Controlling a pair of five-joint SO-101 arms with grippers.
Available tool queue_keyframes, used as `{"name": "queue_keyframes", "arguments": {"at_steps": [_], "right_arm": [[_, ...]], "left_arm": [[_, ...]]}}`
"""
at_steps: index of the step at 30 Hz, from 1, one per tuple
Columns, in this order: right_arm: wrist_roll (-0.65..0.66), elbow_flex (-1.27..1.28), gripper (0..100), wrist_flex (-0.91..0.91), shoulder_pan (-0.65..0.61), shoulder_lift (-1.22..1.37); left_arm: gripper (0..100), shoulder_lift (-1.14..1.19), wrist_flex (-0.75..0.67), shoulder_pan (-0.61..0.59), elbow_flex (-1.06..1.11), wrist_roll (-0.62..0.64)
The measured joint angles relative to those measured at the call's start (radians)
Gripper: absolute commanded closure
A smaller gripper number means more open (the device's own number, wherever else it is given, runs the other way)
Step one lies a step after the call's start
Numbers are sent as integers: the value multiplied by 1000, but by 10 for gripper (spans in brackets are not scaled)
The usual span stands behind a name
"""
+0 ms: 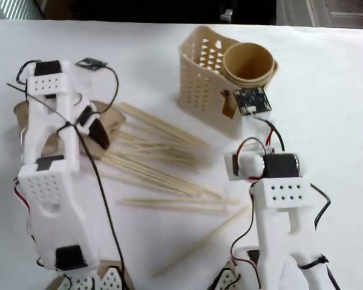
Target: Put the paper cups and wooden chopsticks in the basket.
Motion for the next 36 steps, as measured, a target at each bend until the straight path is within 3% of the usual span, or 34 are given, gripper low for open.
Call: {"name": "queue_keyframes", "arguments": {"at_steps": [8, 12, 16, 27, 36], "right_arm": [[2, 0, 759, 0, 21, -29], [2, 0, 759, 0, 114, -146], [0, 0, 759, -25, 253, -307], [-181, 221, 759, -296, 480, -551], [-206, 232, 759, -318, 499, -575]], "left_arm": [[691, -325, 12, 28, 86, 31], [691, -529, 15, 104, 140, 44], [691, -713, -18, 224, 147, 147], [691, -819, -387, 546, 147, 451], [691, -612, -710, 698, 149, 506]]}}
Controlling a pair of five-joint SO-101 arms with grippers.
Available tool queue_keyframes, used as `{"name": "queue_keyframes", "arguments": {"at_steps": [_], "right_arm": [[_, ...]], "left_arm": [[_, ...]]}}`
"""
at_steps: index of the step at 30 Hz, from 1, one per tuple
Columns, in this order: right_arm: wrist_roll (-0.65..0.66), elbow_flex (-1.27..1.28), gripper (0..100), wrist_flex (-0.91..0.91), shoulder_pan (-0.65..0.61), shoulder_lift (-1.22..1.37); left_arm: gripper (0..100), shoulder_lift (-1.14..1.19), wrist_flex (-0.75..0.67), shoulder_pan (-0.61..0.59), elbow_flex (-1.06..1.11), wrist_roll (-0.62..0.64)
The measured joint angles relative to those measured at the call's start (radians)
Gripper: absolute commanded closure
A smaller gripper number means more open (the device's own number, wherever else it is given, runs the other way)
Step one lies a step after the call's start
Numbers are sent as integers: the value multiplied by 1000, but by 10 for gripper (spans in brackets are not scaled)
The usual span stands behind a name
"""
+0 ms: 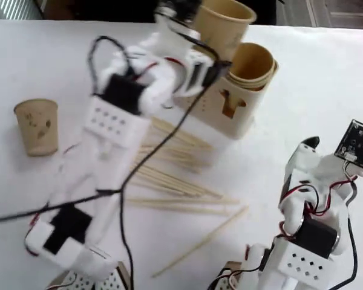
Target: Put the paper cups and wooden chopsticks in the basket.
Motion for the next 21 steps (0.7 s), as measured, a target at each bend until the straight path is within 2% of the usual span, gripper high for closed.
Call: {"name": "queue_keyframes", "arguments": {"at_steps": [9, 21], "right_arm": [[0, 0, 759, 0, 0, 0], [0, 0, 759, 0, 0, 0]], "left_arm": [[690, 181, -250, 63, 0, 0], [642, 245, -282, 81, 0, 3]]}}
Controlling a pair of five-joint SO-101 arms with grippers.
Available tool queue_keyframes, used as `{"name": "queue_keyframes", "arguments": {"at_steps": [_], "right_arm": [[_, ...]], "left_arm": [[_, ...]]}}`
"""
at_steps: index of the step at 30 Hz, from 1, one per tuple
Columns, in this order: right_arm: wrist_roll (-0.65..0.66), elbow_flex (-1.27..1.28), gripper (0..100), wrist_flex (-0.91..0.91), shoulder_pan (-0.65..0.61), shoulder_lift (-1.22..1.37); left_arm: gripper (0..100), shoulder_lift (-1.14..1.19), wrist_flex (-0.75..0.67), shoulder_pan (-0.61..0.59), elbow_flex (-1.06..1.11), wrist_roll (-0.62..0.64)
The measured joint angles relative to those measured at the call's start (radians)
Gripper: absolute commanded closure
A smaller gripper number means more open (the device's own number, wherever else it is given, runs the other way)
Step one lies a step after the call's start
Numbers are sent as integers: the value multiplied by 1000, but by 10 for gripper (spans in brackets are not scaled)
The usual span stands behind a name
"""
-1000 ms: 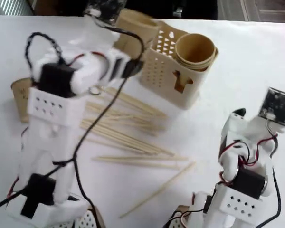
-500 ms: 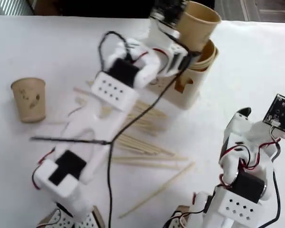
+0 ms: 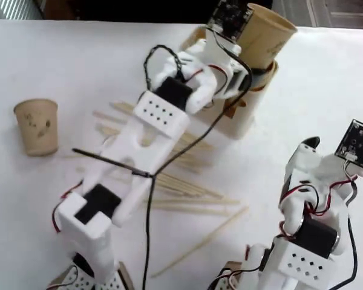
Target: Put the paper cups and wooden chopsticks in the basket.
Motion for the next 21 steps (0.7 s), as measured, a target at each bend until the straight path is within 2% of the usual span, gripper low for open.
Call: {"name": "queue_keyframes", "arguments": {"at_steps": [9, 21], "right_arm": [[0, 2, 758, 0, 0, 0], [0, 2, 758, 0, 0, 0]], "left_arm": [[641, 0, 5, 0, 0, 0], [647, -216, 183, -25, 0, 0]]}}
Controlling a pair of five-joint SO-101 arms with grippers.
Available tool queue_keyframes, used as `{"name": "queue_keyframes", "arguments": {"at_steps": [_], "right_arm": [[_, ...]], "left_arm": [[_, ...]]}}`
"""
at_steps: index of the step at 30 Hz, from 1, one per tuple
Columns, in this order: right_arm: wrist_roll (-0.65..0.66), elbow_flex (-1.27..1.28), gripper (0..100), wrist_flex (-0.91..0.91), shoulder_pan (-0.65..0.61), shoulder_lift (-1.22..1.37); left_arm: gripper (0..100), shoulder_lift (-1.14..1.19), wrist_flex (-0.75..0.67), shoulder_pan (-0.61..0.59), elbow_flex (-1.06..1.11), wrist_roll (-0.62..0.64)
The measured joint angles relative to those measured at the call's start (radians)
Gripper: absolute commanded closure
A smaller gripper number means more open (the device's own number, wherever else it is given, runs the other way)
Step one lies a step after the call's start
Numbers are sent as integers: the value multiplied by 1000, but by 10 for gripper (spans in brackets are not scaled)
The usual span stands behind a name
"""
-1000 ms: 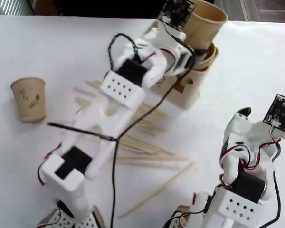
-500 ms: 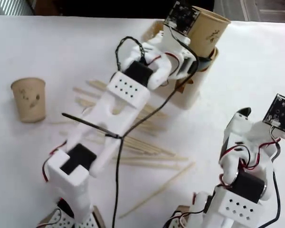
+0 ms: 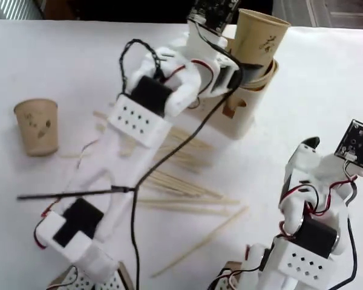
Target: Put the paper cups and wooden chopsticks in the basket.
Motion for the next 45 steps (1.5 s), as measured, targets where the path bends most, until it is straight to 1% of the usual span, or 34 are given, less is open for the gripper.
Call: {"name": "queue_keyframes", "arguments": {"at_steps": [5, 8, 11, 18, 25, 28, 30, 36, 39, 42, 45], "right_arm": [[0, 0, 758, 0, 0, 0], [0, 0, 758, 0, 0, 0], [0, 0, 758, 0, 0, 0], [0, 0, 758, 0, 0, 0], [0, 18, 758, 0, 0, -9], [0, 18, 758, 0, 0, -9], [0, 18, 758, 0, 0, -9], [0, 18, 758, 0, 0, -9], [0, 18, 758, 0, 0, -9], [0, 18, 758, 0, 0, -9], [0, 18, 758, 0, -11, -9]], "left_arm": [[727, -23, 52, -14, 6, -57], [760, -23, 49, -20, 44, -64], [767, -23, -12, -20, 104, -68], [764, -3, -241, -26, 259, -68], [763, -8, -292, -28, 351, -64], [762, -28, -264, -41, 351, -92], [762, -57, -218, -46, 353, -114], [762, -229, -81, -60, 368, -130], [763, -311, -55, -61, 368, -130], [763, -342, -52, -68, 368, -130], [763, -356, -34, -112, 368, -130]]}}
